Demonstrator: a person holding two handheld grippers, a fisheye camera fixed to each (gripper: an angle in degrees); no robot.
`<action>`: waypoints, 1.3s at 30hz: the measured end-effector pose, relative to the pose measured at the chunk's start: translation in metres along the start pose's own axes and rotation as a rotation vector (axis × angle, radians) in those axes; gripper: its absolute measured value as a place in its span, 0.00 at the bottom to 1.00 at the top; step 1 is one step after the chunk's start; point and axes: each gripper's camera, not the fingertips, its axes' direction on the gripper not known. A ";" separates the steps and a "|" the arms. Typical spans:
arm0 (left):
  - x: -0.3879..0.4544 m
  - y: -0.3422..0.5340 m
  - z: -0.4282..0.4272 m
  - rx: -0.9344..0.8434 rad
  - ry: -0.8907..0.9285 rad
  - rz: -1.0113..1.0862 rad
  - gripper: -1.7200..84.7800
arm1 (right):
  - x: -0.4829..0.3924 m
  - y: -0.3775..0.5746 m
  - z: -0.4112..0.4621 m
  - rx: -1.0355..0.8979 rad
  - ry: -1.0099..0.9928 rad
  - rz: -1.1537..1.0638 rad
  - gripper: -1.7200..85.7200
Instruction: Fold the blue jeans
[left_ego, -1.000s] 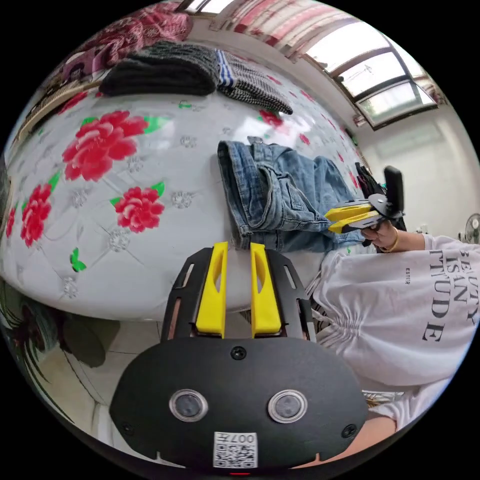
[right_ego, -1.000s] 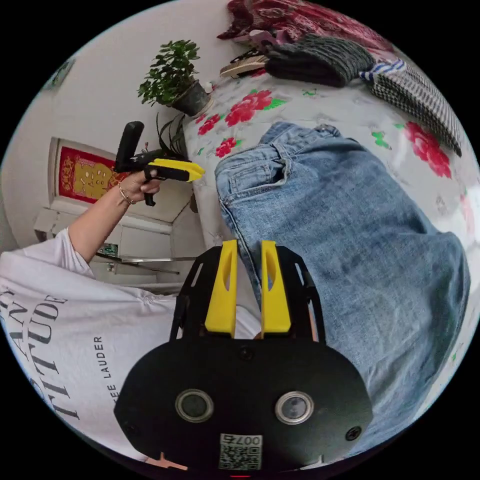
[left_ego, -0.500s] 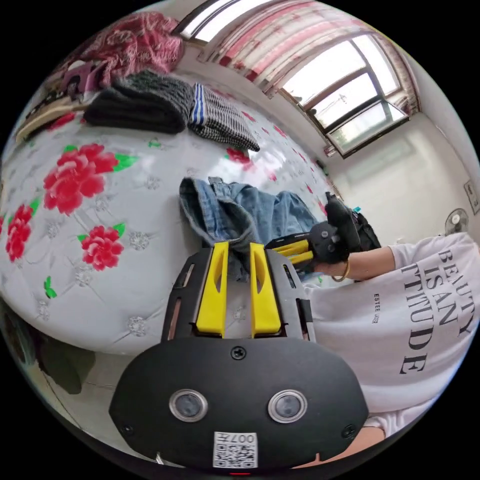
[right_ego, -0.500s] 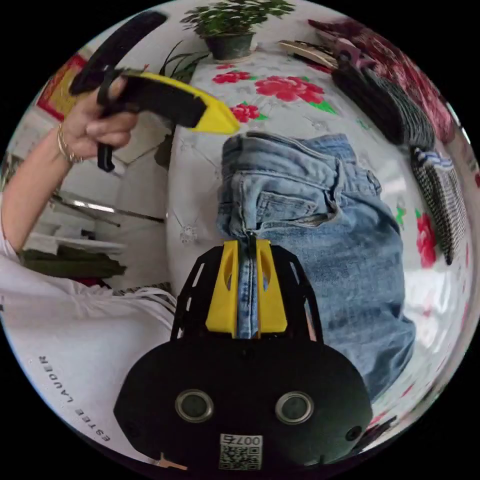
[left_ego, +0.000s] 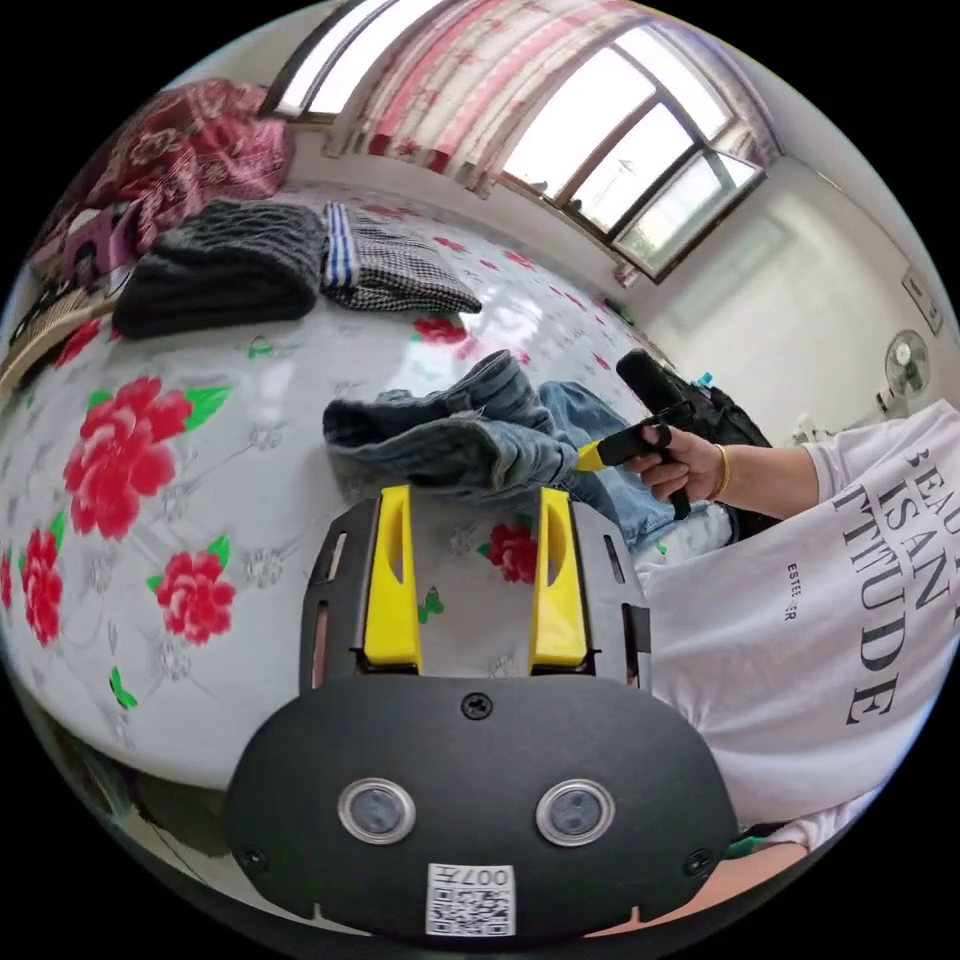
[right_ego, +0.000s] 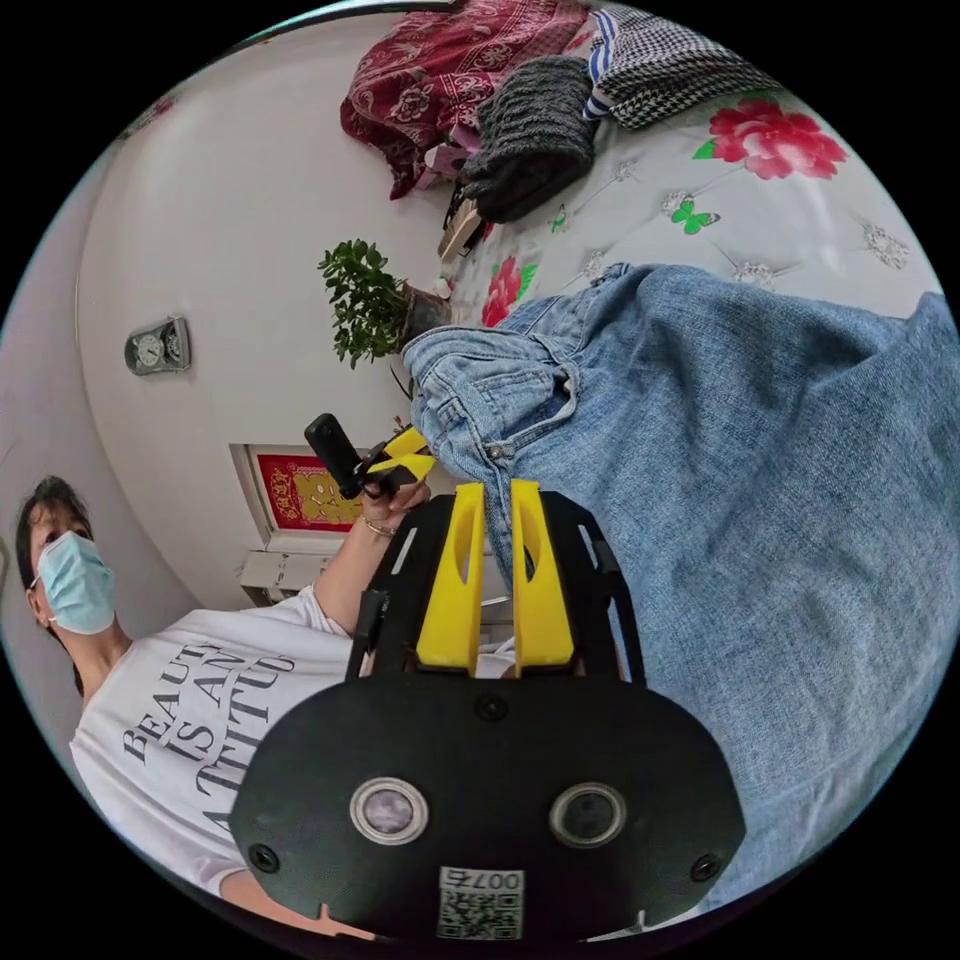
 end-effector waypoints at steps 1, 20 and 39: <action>0.003 -0.005 0.006 -0.014 0.015 0.018 0.18 | 0.001 0.001 0.000 0.004 -0.005 0.002 0.08; -0.013 0.047 -0.053 -0.030 -0.172 -0.257 0.11 | -0.042 0.033 0.132 -0.457 0.295 -0.212 0.07; 0.058 0.013 0.126 -0.270 -0.526 -0.419 0.10 | 0.013 0.326 -0.142 0.388 0.723 0.505 0.11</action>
